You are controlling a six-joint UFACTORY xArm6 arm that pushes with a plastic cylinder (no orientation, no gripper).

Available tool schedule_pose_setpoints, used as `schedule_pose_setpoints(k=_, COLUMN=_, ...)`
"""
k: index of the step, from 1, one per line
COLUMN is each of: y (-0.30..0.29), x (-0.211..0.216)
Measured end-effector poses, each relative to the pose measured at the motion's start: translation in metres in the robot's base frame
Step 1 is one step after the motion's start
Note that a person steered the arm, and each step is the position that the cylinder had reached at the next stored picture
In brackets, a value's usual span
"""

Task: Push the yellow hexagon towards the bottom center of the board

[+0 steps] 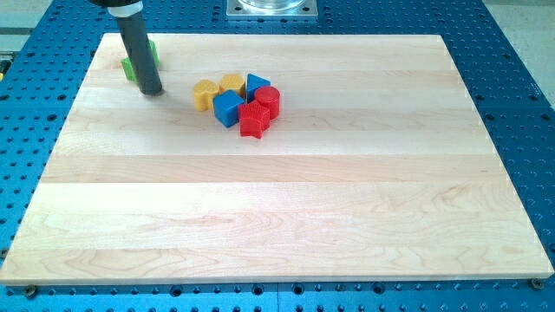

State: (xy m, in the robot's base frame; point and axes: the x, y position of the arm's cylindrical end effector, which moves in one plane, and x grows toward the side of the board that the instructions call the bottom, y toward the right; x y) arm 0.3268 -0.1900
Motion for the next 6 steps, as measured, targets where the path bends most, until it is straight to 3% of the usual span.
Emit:
schedule_pose_setpoints(k=5, y=0.113, x=0.001)
schedule_pose_setpoints(k=6, y=0.096, x=-0.03)
